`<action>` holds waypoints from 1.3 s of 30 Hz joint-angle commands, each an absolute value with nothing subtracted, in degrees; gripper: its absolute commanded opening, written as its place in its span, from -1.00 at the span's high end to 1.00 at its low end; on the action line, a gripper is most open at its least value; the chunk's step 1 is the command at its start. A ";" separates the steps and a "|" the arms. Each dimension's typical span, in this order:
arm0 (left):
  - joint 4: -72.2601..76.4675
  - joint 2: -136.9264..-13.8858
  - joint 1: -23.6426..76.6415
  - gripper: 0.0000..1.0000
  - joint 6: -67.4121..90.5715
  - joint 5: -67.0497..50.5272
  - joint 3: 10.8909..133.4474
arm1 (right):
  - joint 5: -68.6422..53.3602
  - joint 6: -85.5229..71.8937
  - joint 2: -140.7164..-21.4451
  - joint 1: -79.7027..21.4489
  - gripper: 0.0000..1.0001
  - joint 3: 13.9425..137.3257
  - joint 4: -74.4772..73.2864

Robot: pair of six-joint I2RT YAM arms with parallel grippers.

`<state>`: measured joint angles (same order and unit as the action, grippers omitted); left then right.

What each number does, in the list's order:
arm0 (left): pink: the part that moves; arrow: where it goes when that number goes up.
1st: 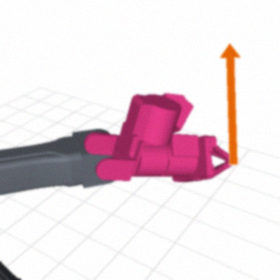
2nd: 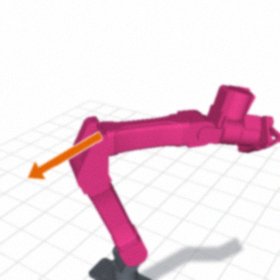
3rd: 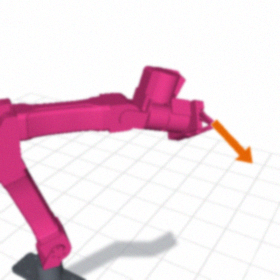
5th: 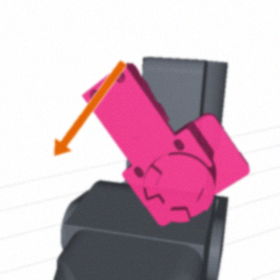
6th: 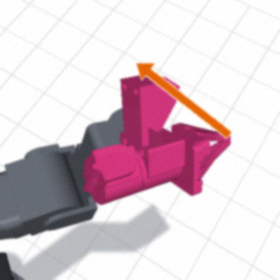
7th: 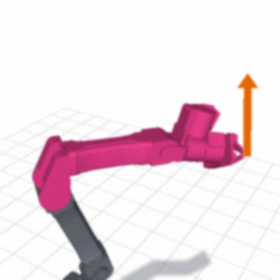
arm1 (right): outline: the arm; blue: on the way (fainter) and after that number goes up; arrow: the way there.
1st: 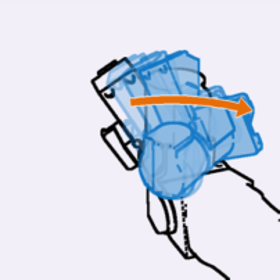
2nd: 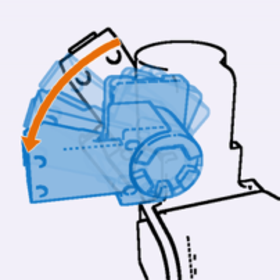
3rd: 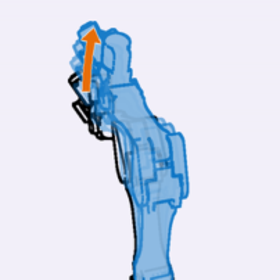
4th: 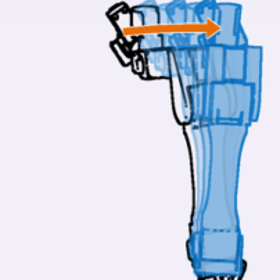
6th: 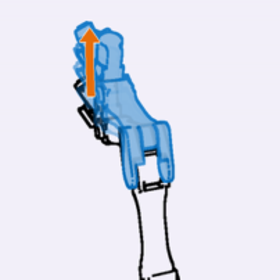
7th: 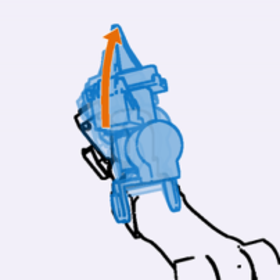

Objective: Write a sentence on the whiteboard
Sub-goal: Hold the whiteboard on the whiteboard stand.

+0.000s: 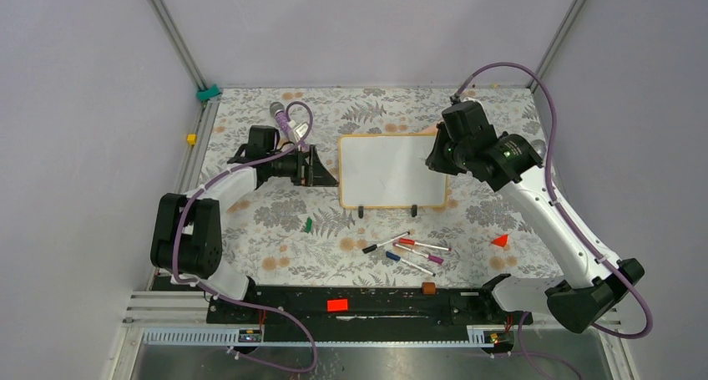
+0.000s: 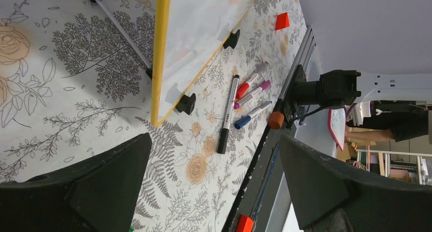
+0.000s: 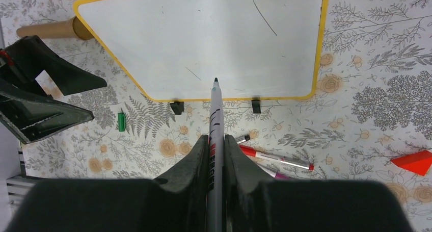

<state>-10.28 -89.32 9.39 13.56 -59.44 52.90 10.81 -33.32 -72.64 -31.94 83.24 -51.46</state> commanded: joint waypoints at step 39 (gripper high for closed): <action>82.92 -99.73 6.61 -0.56 53.56 -64.57 28.57 | 9.67 -27.96 -75.27 -32.02 1.00 91.40 -51.50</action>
<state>73.52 -100.03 7.25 52.38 -64.77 28.73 10.26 -29.71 -75.18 -31.94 89.27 -51.99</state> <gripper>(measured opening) 0.805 0.183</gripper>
